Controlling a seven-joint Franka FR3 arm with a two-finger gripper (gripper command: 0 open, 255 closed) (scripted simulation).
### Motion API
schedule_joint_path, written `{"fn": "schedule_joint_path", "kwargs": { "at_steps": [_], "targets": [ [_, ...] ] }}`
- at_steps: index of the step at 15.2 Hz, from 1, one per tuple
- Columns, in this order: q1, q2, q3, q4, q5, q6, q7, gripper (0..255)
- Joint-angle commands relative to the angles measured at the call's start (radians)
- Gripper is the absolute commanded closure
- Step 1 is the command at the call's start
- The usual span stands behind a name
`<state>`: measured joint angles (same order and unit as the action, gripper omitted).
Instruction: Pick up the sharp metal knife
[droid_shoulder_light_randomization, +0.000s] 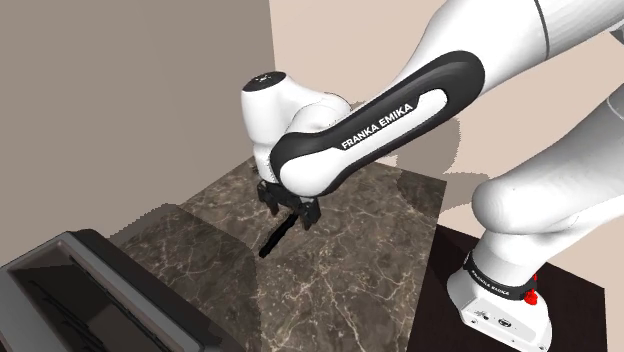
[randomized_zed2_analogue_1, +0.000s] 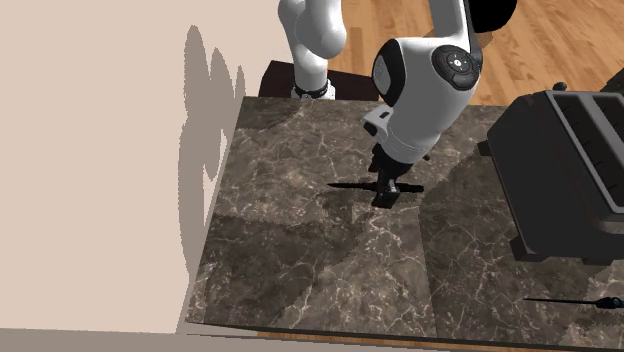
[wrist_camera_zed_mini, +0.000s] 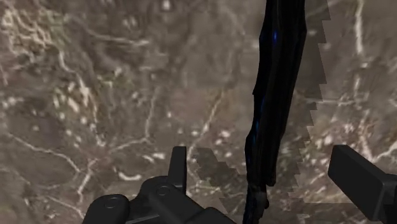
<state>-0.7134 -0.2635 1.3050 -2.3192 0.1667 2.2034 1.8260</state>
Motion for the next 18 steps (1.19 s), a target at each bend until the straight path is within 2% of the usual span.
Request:
{"fn": "schedule_joint_path", "kwargs": {
  "at_steps": [1,2,11,18],
  "targets": [
    [-0.008,0.006,0.012,-0.005,-0.005,0.01,0.007,0],
    [-0.009,0.006,0.013,-0.004,-0.005,0.009,0.007,255],
    [-0.008,0.006,0.012,-0.005,-0.004,0.01,0.006,255],
    [0.079,-0.066,-0.102,0.044,0.05,-0.095,-0.047,255]
  ]
}}
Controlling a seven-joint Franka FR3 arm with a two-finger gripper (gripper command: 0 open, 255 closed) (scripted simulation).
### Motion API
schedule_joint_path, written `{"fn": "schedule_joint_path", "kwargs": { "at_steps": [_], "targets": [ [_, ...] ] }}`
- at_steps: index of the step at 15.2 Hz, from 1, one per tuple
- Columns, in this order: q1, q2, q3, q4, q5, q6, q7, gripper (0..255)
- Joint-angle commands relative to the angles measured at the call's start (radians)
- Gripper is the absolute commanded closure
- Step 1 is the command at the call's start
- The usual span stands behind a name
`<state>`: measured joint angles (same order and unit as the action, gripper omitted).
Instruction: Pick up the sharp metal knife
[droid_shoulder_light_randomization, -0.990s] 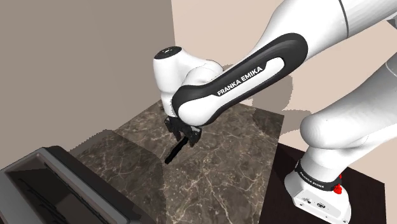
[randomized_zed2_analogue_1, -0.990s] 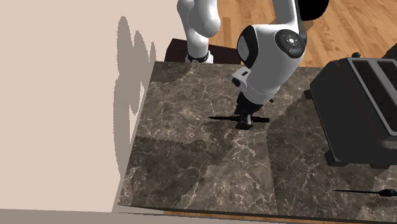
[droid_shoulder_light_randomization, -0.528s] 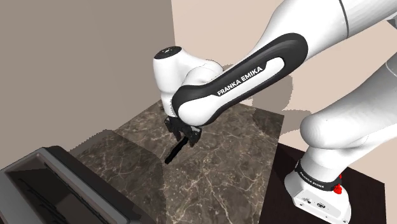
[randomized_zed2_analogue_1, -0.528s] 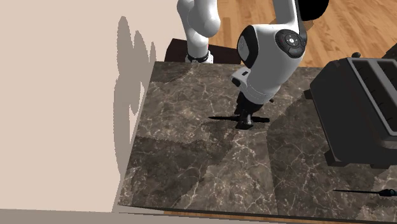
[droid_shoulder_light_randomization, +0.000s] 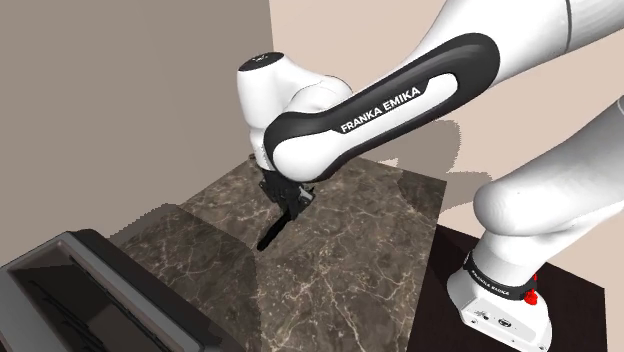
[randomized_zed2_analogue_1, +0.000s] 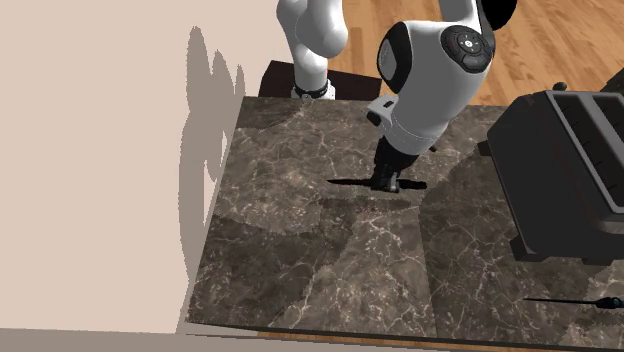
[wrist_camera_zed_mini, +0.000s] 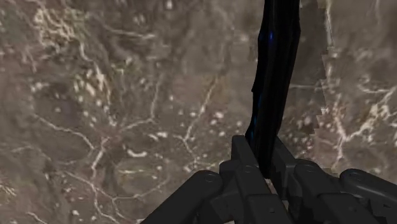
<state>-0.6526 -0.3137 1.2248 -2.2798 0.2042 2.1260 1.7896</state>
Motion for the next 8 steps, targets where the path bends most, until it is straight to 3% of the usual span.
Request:
{"fn": "schedule_joint_path", "kwargs": {
  "at_steps": [1,8],
  "targets": [
    [0.026,-0.024,-0.034,0.012,0.017,-0.032,-0.016,255],
    [0.067,-0.071,-0.106,0.072,0.039,-0.133,-0.046,255]
  ]
}}
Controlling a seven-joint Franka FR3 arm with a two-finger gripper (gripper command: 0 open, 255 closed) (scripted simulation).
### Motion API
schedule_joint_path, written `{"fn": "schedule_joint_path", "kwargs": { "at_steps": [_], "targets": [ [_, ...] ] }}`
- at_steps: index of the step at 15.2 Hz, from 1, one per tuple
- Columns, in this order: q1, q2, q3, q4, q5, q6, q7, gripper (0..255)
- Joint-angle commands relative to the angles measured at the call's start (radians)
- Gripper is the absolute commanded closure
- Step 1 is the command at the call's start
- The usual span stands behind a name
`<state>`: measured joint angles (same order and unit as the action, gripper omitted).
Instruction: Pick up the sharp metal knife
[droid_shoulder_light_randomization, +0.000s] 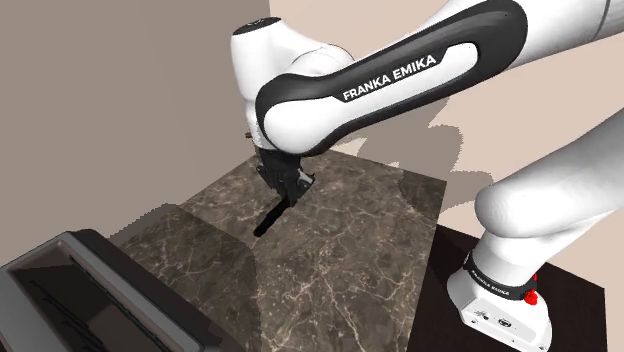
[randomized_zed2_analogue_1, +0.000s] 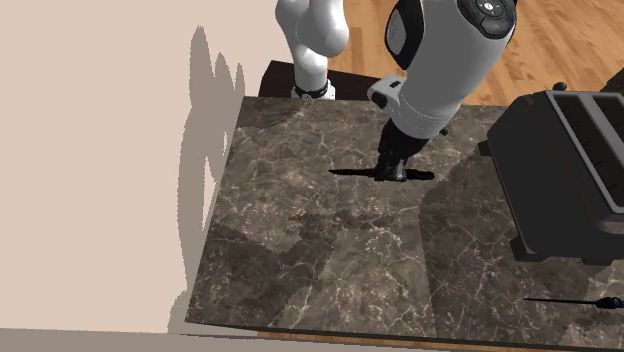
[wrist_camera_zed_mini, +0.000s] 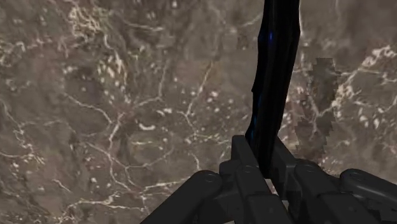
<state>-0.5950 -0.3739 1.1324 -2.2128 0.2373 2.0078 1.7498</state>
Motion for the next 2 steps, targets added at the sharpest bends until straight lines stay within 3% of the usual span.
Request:
{"fn": "schedule_joint_path", "kwargs": {
  "at_steps": [1,2],
  "targets": [
    [0.01,-0.011,-0.015,0.006,0.007,-0.017,-0.007,255],
    [0.011,-0.011,-0.015,0.006,0.007,-0.017,-0.007,255]
  ]
}}
